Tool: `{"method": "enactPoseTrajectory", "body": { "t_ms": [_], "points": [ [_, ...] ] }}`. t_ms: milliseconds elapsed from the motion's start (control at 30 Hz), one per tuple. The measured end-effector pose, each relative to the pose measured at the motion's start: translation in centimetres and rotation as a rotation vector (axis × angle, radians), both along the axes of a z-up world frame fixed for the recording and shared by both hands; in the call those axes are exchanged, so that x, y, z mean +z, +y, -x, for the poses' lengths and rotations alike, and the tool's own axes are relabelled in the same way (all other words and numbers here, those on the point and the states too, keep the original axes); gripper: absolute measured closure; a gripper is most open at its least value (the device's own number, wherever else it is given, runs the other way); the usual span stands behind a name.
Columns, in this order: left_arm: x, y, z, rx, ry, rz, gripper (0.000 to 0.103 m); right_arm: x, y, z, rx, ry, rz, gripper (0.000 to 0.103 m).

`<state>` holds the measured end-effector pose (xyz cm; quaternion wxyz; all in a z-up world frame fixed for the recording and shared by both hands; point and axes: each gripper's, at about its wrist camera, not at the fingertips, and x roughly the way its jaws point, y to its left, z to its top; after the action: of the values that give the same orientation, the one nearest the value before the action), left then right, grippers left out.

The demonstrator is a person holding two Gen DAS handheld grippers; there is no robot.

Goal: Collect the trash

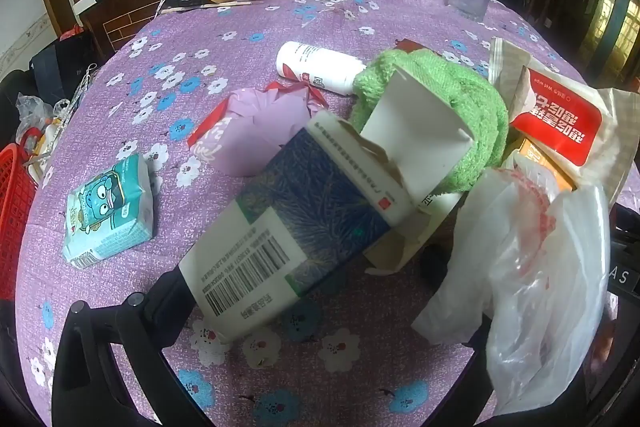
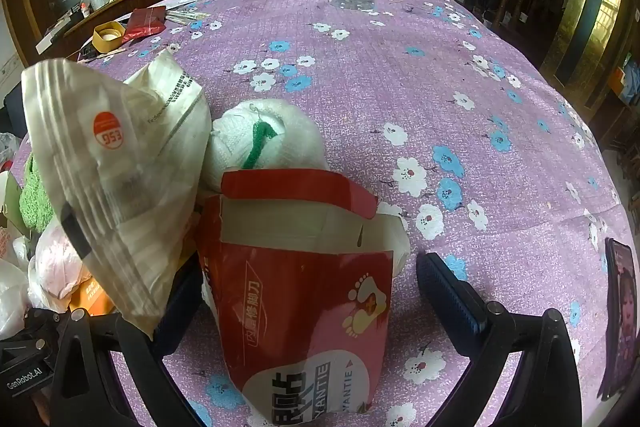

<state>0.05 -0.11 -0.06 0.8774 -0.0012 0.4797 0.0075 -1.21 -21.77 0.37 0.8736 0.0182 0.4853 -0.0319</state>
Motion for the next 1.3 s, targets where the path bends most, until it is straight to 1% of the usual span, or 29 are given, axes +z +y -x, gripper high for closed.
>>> {"method": "enactPoseTrajectory", "body": {
  "t_ms": [100,167,200,267,367,400,500,567,600,633,667,733,800,900,967,1033,1067,1167,1233,1300],
  "points": [
    [0.0,-0.1,0.0,0.0,0.003,-0.003,0.0,0.0,0.0,0.0,0.0,0.001,0.0,0.0],
    [0.1,0.0,0.0,-0.016,0.047,-0.002,0.0,0.0,0.0,-0.1,-0.002,0.001,0.001,0.0],
    [0.1,0.1,0.1,-0.027,0.079,0.007,0.0,0.1,0.0,-0.1,-0.001,0.001,0.0,0.0],
    [0.7,1.1,0.7,-0.053,0.11,0.033,0.0,0.0,-0.1,-0.1,0.02,0.014,-0.003,0.0],
    [2.2,2.0,2.5,-0.084,0.085,0.049,0.0,0.4,-0.4,0.5,0.078,0.072,-0.033,0.0],
    [2.5,2.0,2.6,-0.086,0.078,0.051,0.0,0.9,-0.6,1.2,0.084,0.054,-0.055,0.0],
    [4.3,2.7,5.0,-0.109,0.02,0.068,0.0,2.1,-1.3,3.1,0.091,0.029,-0.076,0.0],
    [5.3,2.8,6.7,-0.119,-0.037,0.067,0.0,3.3,-1.6,5.4,0.092,-0.015,-0.081,0.0],
    [5.9,3.0,7.8,-0.113,-0.081,0.059,0.0,4.0,-1.6,6.4,0.091,-0.038,-0.075,0.0],
    [6.1,3.1,8.2,-0.097,-0.117,0.047,0.0,4.8,-1.4,7.5,0.099,-0.073,-0.083,0.0],
    [6.7,3.3,9.6,-0.071,-0.191,0.031,0.0,5.7,-1.3,8.6,0.104,-0.112,-0.094,0.0],
    [7.4,3.6,11.1,-0.057,-0.263,0.026,0.0,7.4,-0.7,11.0,0.107,-0.196,-0.091,0.0],
    [8.0,3.8,12.9,-0.007,-0.355,0.001,0.0,8.3,0.2,12.7,0.108,-0.248,-0.082,0.0],
    [8.4,4.5,15.2,0.053,-0.45,-0.031,0.0,8.9,2.2,15.4,0.108,-0.328,-0.064,0.0],
    [8.7,5.1,16.9,0.068,-0.494,-0.031,0.0,8.9,3.2,16.7,0.092,-0.369,-0.028,0.0],
    [8.4,5.7,17.9,0.07,-0.513,-0.036,0.0,9.0,4.4,17.9,0.077,-0.404,0.012,0.0],
    [8.3,5.8,18.4,0.075,-0.525,-0.047,0.0,8.9,4.8,18.2,0.08,-0.407,0.026,0.0],
    [8.4,6.1,19.4,0.087,-0.532,-0.054,0.0,8.8,5.6,19.0,0.081,-0.423,0.072,0.0],
    [8.2,6.5,20.0,0.088,-0.534,-0.045,0.0,9.1,5.8,20.3,0.08,-0.473,0.073,0.0],
    [8.1,6.8,20.4,0.095,-0.535,-0.046,0.0,9.5,6.1,21.5,0.074,-0.526,0.1,0.0]
  ]
}}
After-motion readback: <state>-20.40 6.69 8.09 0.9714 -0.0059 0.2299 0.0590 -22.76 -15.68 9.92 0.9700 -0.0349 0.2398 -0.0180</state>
